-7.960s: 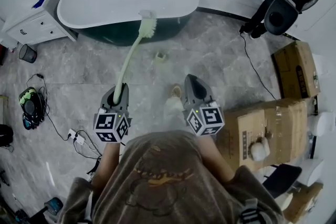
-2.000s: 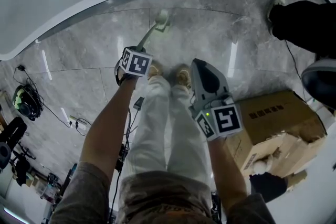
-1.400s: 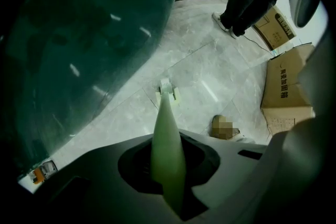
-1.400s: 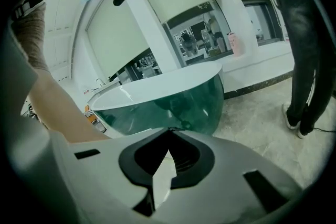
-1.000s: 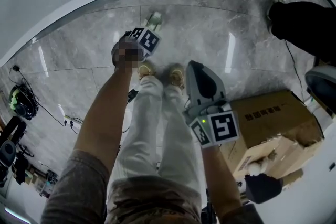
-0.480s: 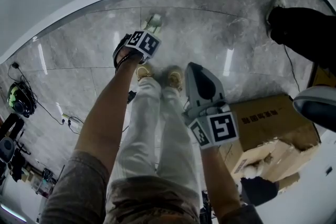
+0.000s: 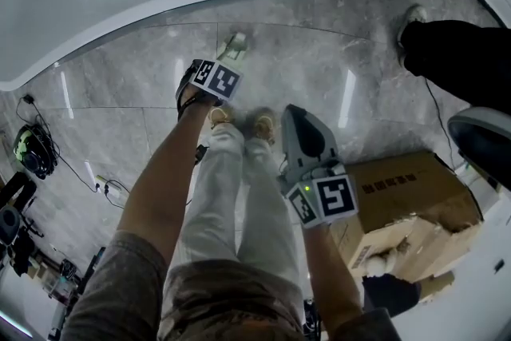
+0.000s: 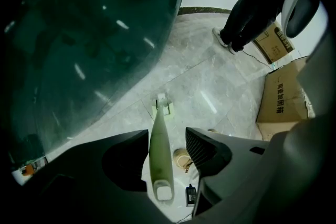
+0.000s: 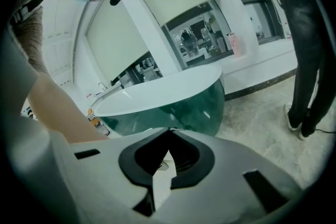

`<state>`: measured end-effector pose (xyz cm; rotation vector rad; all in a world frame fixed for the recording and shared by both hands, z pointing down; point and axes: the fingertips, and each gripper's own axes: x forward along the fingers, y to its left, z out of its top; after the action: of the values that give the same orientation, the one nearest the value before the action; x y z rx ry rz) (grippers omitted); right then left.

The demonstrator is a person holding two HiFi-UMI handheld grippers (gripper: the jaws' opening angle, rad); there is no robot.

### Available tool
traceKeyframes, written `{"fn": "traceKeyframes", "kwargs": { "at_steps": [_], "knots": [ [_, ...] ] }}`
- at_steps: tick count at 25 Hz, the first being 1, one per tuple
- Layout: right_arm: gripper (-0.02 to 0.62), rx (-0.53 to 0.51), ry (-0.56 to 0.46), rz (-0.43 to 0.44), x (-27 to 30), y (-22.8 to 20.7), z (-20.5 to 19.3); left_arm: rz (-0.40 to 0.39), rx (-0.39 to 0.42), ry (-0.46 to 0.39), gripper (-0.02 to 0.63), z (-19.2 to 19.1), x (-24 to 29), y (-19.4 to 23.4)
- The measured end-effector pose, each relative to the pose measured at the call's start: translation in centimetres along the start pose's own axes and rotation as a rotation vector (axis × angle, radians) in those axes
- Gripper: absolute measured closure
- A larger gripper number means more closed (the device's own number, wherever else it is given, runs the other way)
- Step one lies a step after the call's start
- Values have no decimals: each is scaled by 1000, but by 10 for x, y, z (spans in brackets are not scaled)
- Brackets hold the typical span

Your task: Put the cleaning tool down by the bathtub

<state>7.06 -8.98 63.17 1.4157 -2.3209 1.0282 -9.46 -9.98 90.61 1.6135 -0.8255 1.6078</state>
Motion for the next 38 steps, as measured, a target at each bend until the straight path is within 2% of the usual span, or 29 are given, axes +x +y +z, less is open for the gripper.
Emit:
{"fn": "traceKeyframes", "kwargs": {
  "at_steps": [3,8,11,14,16,19,24,28,31,38],
  "knots": [
    [595,-2,-5,6,-6,8,11,22,-25,-26,373,1,-21,5],
    [595,-8,-11,18,-22,24,33,84,-101,-115,373,3,-72,16],
    [595,-10,-21,25,-35,36,49,79,-144,-148,375,0,-103,15],
    [595,-20,-27,37,-47,49,63,49,-235,-174,436,-6,-136,10],
    [595,-25,-30,48,-55,59,70,45,-285,-198,516,-11,-159,6],
    [595,-18,-25,58,-67,75,82,73,-304,-231,595,-17,-194,3],
    [595,5,-8,54,-88,97,95,33,-356,-303,597,-22,-257,-11],
    [595,-3,6,82,-103,116,109,9,-381,-381,597,-21,-318,-21],
    [595,-29,19,107,-110,132,121,6,-376,-457,597,-24,-365,-21],
    [595,-129,-32,236,-139,176,173,-9,-351,-747,595,-26,-489,-11]
  ]
}}
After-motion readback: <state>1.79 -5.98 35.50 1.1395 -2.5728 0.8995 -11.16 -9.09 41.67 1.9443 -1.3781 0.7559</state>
